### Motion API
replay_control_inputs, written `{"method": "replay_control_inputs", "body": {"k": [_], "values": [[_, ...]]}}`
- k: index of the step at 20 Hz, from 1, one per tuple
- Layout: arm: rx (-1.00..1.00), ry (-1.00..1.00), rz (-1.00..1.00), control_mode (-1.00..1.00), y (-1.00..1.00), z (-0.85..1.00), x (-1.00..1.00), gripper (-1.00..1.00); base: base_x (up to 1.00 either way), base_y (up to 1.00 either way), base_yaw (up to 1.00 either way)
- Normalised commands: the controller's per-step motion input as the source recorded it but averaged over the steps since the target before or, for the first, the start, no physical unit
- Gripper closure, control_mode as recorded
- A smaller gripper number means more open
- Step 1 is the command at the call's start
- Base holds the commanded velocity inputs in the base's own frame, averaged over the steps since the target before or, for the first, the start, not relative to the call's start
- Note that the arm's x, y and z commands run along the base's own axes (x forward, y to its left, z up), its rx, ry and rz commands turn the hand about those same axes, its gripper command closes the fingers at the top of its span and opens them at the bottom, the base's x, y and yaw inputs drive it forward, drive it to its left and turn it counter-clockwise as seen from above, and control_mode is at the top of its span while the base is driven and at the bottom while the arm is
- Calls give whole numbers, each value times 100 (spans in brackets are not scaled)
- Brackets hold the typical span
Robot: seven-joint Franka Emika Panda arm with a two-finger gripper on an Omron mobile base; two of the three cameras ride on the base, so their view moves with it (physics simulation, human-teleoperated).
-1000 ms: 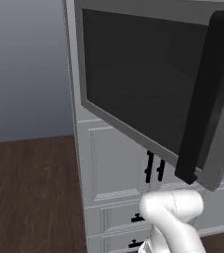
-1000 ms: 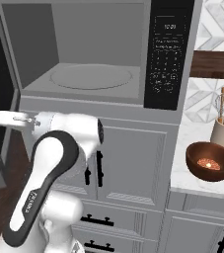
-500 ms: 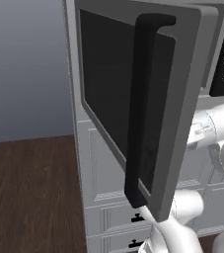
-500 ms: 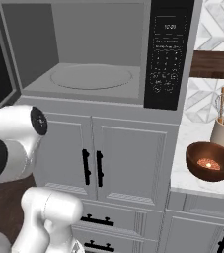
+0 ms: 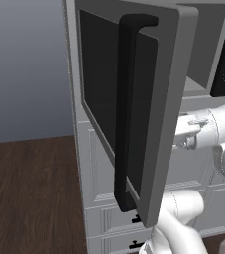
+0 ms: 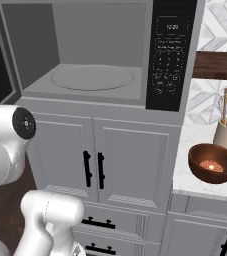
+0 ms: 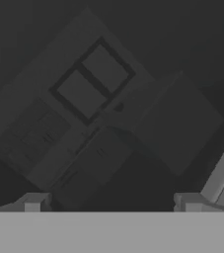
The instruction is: Open the microwave, place the bowl with waffle inside the microwave, then close the microwave door and turn it on.
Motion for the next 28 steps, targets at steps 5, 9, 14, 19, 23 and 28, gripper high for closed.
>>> {"method": "replay_control_inputs", "body": {"k": [5, 9, 14, 19, 23, 28], "values": [[0, 35, -21, -100, -90, 0, -1, -100, 0, 0, 0], [-2, 15, -28, -100, -100, -38, 25, -100, 0, 0, 0], [-3, 1, -11, -100, -100, -66, 30, -100, 0, 0, 0], [-6, 6, -20, -100, -100, -47, 5, -100, 0, 0, 0], [-2, 12, -28, -100, -100, -33, 9, -100, 0, 0, 0], [0, 7, -22, -100, -100, -27, 3, -100, 0, 0, 0]]}}
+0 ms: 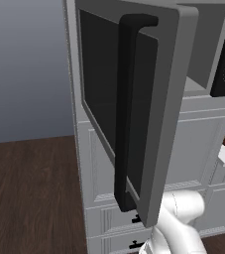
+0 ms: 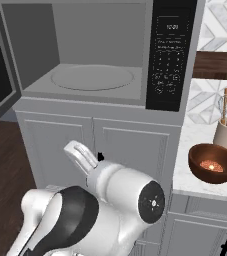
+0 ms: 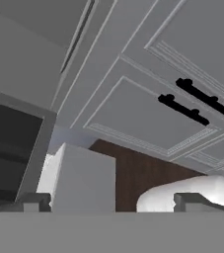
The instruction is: Open the microwave, place the bowl with waffle inside the microwave, then close the microwave door and turn it on.
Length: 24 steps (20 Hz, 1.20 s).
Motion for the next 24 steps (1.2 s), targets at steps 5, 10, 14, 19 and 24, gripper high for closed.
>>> {"method": "replay_control_inputs", "body": {"k": [5, 10, 14, 19, 24], "values": [[-1, 6, -18, -100, -100, -29, 1, -100, 0, 0, 0], [0, 9, -21, -100, -100, -20, 6, -100, 0, 0, 0], [0, 7, -24, -100, -100, -26, 18, -100, 0, 0, 0], [0, 4, -20, -100, -87, -23, 54, -100, 0, 0, 0], [1, 14, 1, -100, -19, -32, 86, -100, 0, 0, 0]]}}
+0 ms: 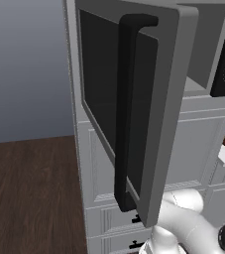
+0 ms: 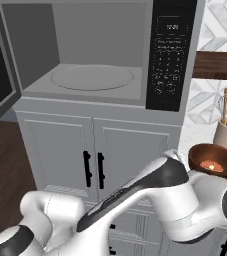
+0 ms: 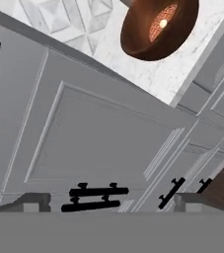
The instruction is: Open the microwave, place the bowl with waffle inside the microwave, then close the microwave door and turn it on.
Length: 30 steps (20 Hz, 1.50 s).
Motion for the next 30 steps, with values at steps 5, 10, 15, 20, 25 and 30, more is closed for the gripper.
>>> {"method": "replay_control_inputs", "body": {"k": [5, 10, 15, 20, 25, 30], "values": [[8, 21, 0, -100, -33, -28, 76, -100, 0, 0, 0], [9, 18, -4, -100, -46, -22, 48, -100, 0, 0, 0], [7, 14, -7, -100, -44, -24, 24, -100, 0, 0, 0], [2, 8, -10, -100, -38, -21, 9, -100, 0, 0, 0], [0, 1, -5, -100, -24, -6, 1, -100, 0, 0, 0], [0, 3, 0, -100, -2, -10, 1, -100, 0, 0, 0]]}}
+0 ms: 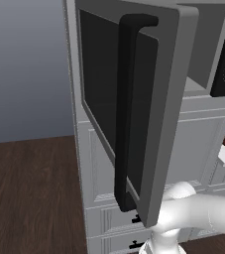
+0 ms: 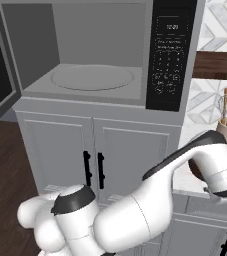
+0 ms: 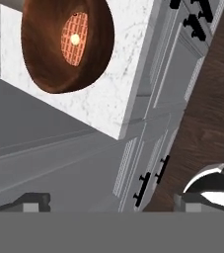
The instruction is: Open the microwave, place the bowl with waffle inside the microwave, then close the microwave door and turn it on.
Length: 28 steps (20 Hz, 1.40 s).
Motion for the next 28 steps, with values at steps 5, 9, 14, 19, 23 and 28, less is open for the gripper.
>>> {"method": "replay_control_inputs", "body": {"k": [5, 9, 14, 19, 23, 28], "values": [[0, 2, -2, -100, 0, -31, 9, -100, 0, 0, 0], [0, 0, -3, -100, 4, -39, 13, -100, 0, 0, 0], [0, 0, -14, -100, 8, -35, 13, -100, 0, 0, 0], [0, 7, -24, -100, 0, -26, 9, -100, 0, 0, 0], [0, 1, -20, -100, 0, -15, 11, -100, 0, 0, 0], [0, 0, -13, -100, 0, -10, 12, -100, 0, 0, 0]]}}
